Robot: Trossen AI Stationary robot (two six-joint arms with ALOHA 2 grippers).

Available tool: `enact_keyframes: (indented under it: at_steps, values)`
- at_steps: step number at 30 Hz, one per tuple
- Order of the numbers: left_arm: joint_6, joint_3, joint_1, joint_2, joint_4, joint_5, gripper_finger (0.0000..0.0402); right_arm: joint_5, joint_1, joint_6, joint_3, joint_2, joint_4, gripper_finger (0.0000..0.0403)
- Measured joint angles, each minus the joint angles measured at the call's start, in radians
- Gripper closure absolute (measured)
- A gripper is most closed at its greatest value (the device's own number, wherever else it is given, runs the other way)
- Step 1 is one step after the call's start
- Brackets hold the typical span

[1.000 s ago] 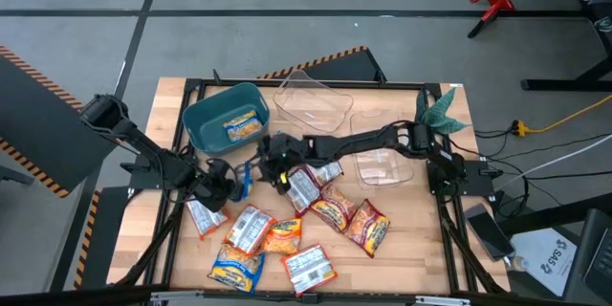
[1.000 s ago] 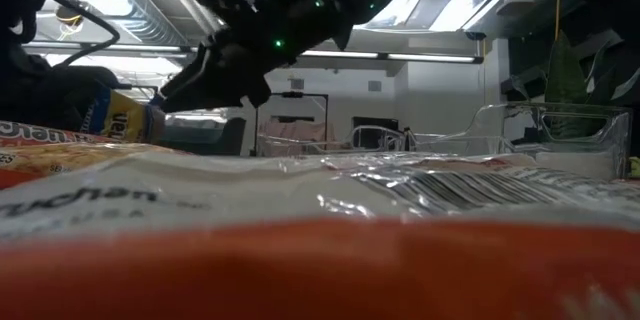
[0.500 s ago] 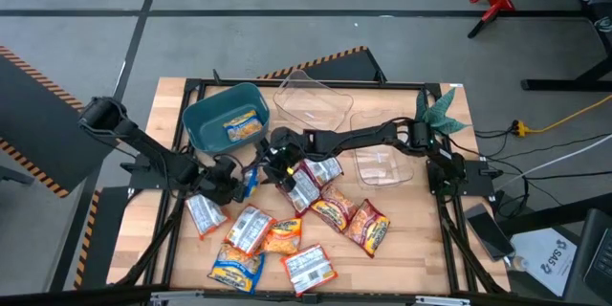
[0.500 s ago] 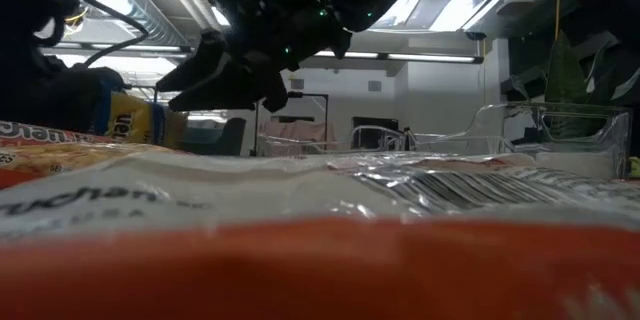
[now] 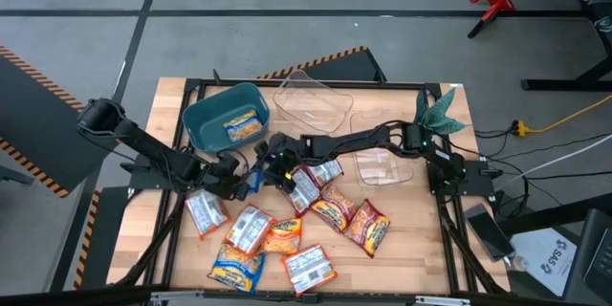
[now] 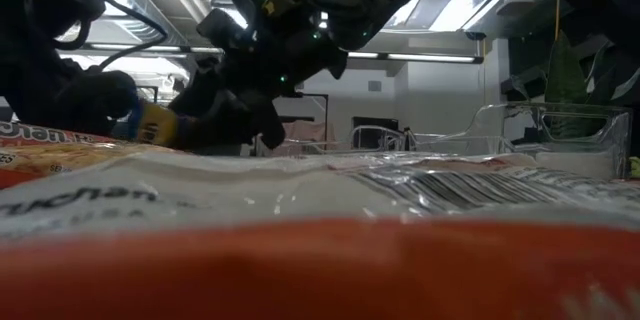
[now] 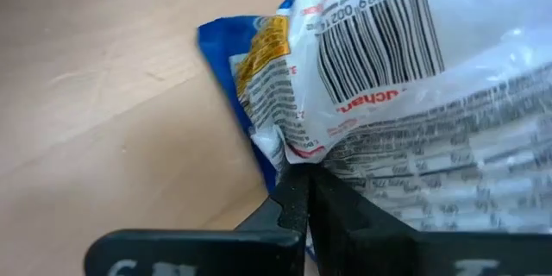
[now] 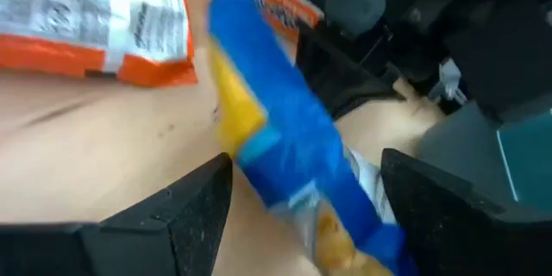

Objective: Sort Maruchan noodles
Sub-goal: Put the blue noodle pack into the blue bin

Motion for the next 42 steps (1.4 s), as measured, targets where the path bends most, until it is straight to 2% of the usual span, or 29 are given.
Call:
enact_keyframes:
  at_steps: [3, 11, 17, 21, 29, 37, 42]
  values:
    - [0.000, 0.000, 0.002, 0.000, 0.002, -0.002, 0.0402, 0.047, 0.000, -0.002, 0.000, 0.001, -0.009, 0.0146]
    - [0.001, 0.000, 0.002, 0.000, 0.007, -0.008, 0.0402, 0.100, 0.013, -0.014, 0.000, 0.001, -0.007, 0.0256]
    - [-0.023, -0.002, 0.002, -0.014, 0.022, -0.011, 0.0402, 0.169, 0.039, -0.028, 0.002, -0.004, -0.028, 0.0309]
    - [-0.022, 0.007, 0.000, -0.073, -0.006, 0.001, 0.0392, 0.219, 0.061, -0.020, 0.003, -0.006, -0.049, 0.0323]
    - [0.001, 0.074, -0.001, -0.303, -0.133, -0.007, 0.0346, 0.264, 0.077, 0.073, -0.001, -0.036, -0.084, 0.0327]
    - [0.134, 0.145, -0.001, -0.485, -0.265, -0.039, 0.0331, 0.270, 0.046, 0.226, -0.005, -0.084, -0.145, 0.0329]
    - [0.254, 0.180, -0.001, -0.565, -0.231, -0.071, 0.0333, 0.269, 0.022, 0.303, -0.005, -0.123, -0.188, 0.0329]
